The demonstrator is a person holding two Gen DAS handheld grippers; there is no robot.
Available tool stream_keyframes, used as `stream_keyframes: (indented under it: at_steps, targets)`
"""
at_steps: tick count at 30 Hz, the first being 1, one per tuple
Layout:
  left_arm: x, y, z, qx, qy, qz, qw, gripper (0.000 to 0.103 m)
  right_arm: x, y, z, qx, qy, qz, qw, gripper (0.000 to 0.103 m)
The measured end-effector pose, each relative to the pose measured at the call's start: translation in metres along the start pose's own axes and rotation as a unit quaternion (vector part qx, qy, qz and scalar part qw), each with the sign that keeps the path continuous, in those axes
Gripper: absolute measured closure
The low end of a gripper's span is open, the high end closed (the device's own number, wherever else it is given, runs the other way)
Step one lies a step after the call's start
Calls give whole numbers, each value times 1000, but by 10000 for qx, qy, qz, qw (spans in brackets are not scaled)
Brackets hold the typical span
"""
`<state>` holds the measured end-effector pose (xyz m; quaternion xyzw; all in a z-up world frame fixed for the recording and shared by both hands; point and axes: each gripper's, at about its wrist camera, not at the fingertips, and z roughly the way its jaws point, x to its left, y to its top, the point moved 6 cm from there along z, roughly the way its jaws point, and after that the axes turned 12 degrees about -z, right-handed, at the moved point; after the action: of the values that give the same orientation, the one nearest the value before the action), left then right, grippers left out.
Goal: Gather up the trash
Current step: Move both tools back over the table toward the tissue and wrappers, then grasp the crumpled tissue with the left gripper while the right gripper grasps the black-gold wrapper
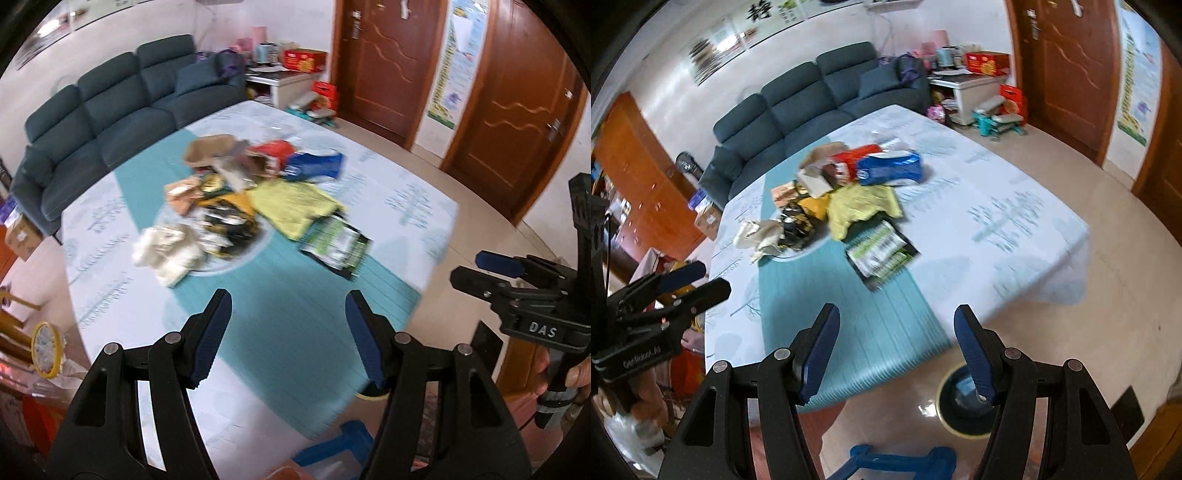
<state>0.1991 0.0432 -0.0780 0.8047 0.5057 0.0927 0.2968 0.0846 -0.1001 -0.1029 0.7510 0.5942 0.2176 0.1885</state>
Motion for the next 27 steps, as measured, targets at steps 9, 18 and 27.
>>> stream_keyframes:
  at_steps: [9, 18, 27]
  targets:
    - [84, 37, 13, -119, 569, -389, 9975, 42, 49, 61, 63, 16, 364, -398, 9985, 38]
    - [167, 59, 59, 353, 559, -953, 9932, 42, 83, 113, 151, 235, 850, -272, 9957, 37]
    - [185, 70, 104, 783, 29, -1140, 9904, 42, 111, 140, 239, 790, 883, -307, 9925, 37]
